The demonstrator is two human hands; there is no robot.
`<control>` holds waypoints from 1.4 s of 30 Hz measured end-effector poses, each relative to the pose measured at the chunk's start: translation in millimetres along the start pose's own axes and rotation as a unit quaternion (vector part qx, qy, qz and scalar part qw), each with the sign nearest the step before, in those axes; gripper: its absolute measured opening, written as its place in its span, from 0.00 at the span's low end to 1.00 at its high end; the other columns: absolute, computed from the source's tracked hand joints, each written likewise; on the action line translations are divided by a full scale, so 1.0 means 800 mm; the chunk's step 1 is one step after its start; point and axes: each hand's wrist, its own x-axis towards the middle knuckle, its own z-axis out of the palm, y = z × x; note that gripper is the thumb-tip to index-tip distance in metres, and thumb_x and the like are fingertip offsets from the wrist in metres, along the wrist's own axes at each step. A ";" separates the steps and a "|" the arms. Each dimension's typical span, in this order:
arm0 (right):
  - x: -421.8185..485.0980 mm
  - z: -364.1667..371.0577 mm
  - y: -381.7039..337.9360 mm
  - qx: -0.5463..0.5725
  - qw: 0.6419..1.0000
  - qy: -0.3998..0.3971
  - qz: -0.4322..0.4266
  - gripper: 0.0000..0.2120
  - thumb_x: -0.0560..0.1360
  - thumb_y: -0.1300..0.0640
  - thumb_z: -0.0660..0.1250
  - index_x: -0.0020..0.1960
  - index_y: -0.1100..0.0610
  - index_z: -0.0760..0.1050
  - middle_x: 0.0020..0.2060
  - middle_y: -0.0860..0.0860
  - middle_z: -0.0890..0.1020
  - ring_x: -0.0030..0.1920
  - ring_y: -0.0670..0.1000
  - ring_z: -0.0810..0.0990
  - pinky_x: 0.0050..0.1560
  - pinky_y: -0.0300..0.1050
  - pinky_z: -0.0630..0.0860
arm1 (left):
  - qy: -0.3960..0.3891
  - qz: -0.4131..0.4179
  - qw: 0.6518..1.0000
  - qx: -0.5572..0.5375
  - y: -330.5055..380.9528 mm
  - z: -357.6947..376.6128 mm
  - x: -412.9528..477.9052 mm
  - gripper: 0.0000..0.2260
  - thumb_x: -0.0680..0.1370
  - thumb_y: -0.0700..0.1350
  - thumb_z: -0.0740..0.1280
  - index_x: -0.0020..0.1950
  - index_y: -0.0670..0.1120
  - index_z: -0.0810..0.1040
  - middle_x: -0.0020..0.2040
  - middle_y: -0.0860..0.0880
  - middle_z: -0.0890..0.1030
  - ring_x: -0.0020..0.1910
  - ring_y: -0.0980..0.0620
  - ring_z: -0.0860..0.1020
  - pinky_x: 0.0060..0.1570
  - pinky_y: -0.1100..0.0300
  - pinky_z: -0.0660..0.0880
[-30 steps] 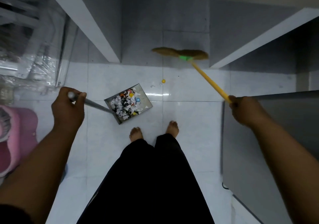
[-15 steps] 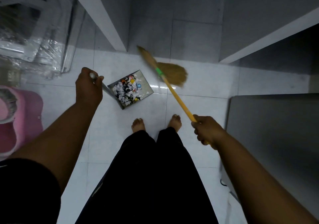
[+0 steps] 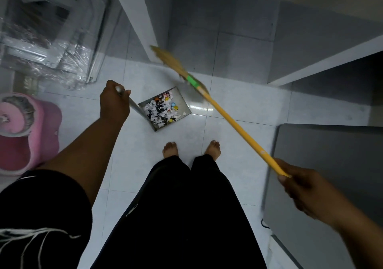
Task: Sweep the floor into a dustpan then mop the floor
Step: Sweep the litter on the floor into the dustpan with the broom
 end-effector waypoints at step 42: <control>0.117 0.151 -0.102 0.032 0.992 -0.088 0.084 0.09 0.77 0.60 0.58 0.48 0.52 0.78 0.30 0.53 0.68 0.23 0.48 0.62 0.24 0.39 0.58 | 0.070 -0.089 0.993 -0.037 -0.083 -0.080 -0.056 0.08 0.79 0.33 0.62 0.49 0.45 0.68 0.42 0.48 0.73 0.44 0.54 0.73 0.41 0.77 0.68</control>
